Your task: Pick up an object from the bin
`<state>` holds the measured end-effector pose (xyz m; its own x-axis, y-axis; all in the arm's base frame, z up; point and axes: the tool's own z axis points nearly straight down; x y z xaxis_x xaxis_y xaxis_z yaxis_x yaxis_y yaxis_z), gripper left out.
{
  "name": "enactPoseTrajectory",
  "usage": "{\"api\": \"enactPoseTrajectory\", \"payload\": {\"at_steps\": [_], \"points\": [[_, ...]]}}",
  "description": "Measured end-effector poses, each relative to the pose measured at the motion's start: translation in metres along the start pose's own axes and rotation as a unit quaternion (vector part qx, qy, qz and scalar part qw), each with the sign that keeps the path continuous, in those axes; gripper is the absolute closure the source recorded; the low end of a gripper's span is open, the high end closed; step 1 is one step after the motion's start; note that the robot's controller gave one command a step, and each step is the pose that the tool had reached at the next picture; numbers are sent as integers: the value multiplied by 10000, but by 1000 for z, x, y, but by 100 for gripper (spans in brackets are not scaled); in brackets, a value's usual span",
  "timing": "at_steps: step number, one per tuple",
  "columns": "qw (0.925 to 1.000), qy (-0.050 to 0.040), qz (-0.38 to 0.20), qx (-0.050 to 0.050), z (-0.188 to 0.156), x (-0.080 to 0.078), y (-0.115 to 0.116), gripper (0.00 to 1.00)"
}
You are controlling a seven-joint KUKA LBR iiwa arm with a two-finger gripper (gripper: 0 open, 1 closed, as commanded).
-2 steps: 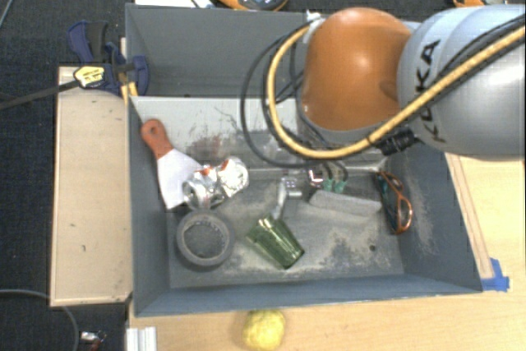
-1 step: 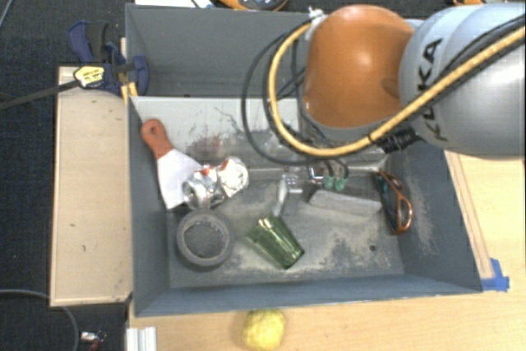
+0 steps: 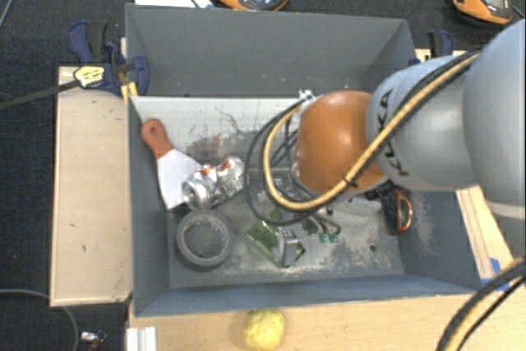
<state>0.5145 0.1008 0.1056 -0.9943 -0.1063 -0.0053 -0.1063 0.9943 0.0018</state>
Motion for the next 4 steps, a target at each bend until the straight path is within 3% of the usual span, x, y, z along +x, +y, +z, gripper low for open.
{"api": "enactPoseTrajectory", "payload": {"at_steps": [1,2,3,4], "points": [[9969,-43,786,-9,-53,6,-1,0],[9982,16,600,3,6,17,-6,0],[9911,-123,1326,-25,34,24,-15,0],[9941,-38,1086,-4,34,28,-8,100]]}}
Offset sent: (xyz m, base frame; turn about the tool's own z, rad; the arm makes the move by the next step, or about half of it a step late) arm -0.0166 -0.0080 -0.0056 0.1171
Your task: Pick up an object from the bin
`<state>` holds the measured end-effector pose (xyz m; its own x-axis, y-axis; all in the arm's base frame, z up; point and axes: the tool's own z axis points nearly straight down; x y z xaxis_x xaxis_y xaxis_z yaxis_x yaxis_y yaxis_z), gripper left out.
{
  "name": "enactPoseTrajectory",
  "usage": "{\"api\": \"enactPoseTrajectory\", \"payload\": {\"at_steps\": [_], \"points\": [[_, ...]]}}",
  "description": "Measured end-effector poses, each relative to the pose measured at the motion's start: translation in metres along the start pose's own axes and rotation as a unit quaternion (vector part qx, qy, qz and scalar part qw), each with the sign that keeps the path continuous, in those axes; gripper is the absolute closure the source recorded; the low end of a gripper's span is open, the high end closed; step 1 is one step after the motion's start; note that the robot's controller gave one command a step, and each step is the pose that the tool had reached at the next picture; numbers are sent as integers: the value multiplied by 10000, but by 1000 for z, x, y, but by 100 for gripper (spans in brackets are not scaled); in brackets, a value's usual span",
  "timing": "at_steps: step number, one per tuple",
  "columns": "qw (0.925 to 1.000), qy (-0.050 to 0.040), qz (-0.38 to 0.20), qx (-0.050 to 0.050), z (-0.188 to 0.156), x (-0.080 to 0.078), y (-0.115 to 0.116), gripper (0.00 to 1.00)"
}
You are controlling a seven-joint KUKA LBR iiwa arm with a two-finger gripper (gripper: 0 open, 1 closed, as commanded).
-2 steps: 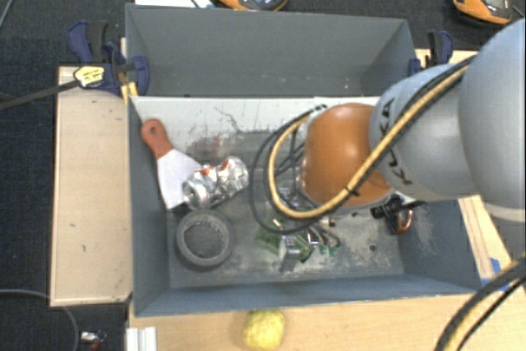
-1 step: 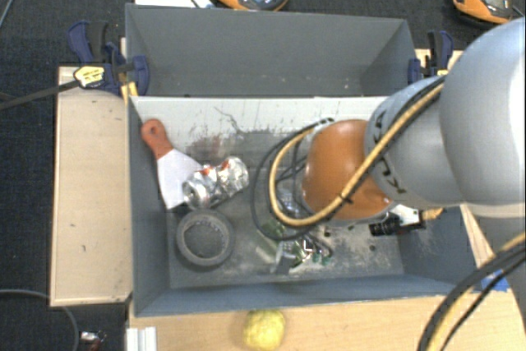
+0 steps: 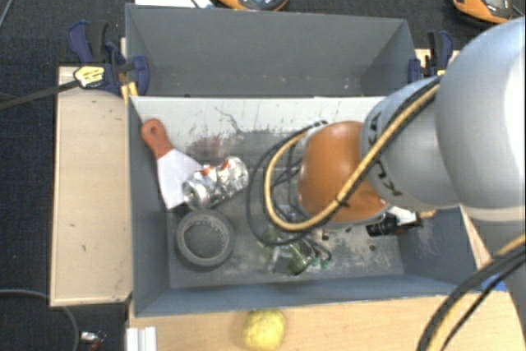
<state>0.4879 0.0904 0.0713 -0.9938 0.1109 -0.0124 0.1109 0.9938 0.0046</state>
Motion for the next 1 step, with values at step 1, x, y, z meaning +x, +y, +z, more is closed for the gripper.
{"api": "enactPoseTrajectory", "payload": {"at_steps": [1], "points": [[10000,1,8,-3,0,0,0,100]]}}
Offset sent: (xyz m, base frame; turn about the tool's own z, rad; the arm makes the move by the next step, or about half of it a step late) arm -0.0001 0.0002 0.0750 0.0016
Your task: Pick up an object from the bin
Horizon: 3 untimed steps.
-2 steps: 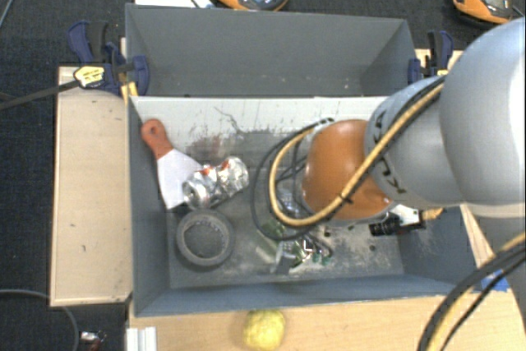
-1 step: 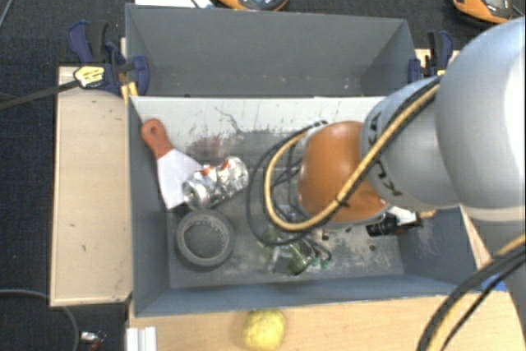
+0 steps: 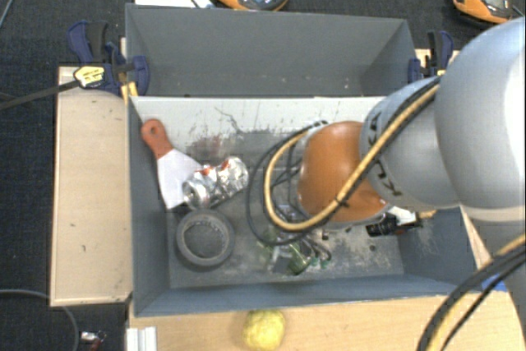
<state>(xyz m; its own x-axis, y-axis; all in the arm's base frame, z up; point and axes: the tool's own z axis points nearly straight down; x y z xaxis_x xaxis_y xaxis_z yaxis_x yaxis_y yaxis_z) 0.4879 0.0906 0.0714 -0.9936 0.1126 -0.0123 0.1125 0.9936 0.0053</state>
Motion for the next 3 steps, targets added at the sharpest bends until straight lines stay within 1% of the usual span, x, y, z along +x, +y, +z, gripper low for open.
{"api": "enactPoseTrajectory", "payload": {"at_steps": [1,2,3], "points": [[10000,75,3,21,-16,4,-1,100],[10000,37,4,9,-52,1,0,100],[10000,33,11,5,-73,0,0,100]]}}
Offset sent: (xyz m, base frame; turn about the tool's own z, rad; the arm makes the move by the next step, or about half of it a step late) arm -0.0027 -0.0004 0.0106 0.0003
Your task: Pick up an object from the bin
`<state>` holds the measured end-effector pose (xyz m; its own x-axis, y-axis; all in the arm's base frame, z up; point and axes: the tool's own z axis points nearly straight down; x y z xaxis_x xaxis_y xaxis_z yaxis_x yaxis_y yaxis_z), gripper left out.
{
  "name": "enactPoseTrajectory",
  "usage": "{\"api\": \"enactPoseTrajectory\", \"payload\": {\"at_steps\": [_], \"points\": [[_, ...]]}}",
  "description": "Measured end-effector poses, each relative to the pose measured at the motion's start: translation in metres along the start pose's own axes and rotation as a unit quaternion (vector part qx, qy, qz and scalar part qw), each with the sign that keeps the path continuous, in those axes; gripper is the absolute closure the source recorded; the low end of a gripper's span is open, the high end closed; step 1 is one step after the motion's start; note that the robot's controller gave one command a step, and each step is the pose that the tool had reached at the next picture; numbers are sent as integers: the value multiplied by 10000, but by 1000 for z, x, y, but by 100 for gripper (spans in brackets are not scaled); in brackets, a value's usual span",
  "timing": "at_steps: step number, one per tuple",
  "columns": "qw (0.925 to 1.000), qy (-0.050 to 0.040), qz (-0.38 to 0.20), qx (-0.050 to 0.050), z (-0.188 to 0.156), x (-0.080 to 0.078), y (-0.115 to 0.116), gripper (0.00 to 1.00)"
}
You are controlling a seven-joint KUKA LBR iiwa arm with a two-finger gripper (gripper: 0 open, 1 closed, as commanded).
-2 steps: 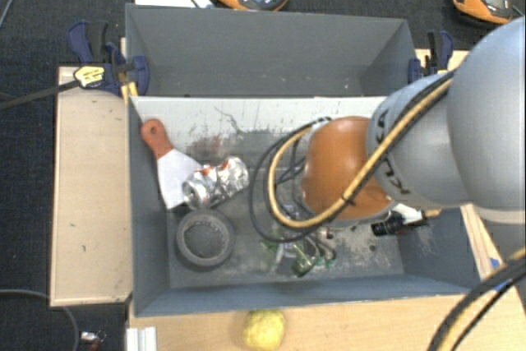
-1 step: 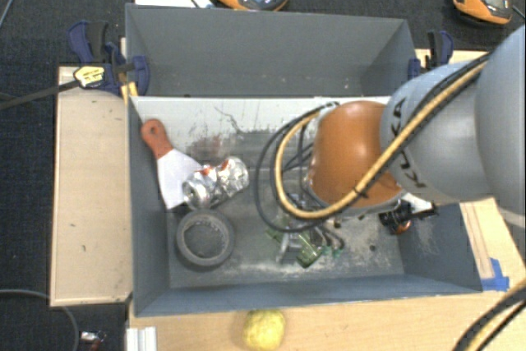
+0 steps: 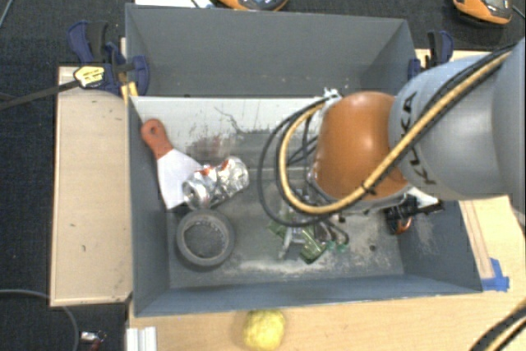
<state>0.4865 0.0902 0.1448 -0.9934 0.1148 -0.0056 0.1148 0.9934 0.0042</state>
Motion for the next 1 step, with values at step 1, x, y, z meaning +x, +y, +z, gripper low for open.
{"api": "enactPoseTrajectory", "payload": {"at_steps": [1], "points": [[10000,-3,0,-2,-35,0,0,100]]}}
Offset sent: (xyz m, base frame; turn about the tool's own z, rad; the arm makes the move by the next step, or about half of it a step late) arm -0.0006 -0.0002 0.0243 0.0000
